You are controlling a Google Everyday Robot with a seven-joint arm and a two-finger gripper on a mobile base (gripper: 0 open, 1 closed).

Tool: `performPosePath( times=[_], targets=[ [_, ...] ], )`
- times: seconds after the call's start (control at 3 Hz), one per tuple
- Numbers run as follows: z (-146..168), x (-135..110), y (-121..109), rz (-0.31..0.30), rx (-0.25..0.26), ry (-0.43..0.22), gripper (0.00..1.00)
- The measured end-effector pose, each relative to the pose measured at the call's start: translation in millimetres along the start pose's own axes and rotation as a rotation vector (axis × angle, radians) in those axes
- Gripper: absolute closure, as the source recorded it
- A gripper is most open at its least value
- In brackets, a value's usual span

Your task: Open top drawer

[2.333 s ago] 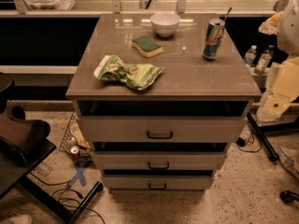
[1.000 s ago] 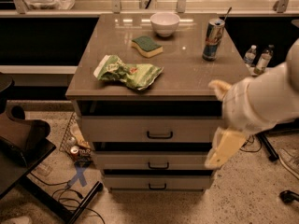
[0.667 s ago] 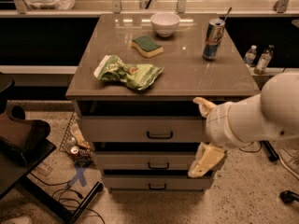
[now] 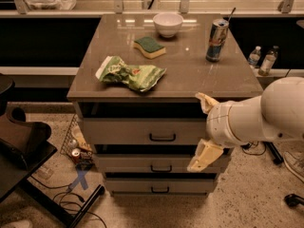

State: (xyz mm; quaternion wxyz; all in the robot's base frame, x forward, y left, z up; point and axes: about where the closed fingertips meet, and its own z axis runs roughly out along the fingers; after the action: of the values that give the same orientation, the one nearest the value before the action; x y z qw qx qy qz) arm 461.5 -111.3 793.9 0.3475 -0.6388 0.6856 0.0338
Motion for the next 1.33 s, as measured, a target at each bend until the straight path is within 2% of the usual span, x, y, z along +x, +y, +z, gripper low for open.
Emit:
performPosePath(
  times=[0.33,0.67,1.0,1.33],
  targets=[
    [13,5,3,-0.010,-0.006,0.019,0.00],
    [65,57,-3,0.055,-0.057,0.018,0.00],
    [65,57,-3,0.055,-0.057,0.018,0.00],
    [107,76,-20,0.071,-0.068,0.035,0.00]
  ],
)
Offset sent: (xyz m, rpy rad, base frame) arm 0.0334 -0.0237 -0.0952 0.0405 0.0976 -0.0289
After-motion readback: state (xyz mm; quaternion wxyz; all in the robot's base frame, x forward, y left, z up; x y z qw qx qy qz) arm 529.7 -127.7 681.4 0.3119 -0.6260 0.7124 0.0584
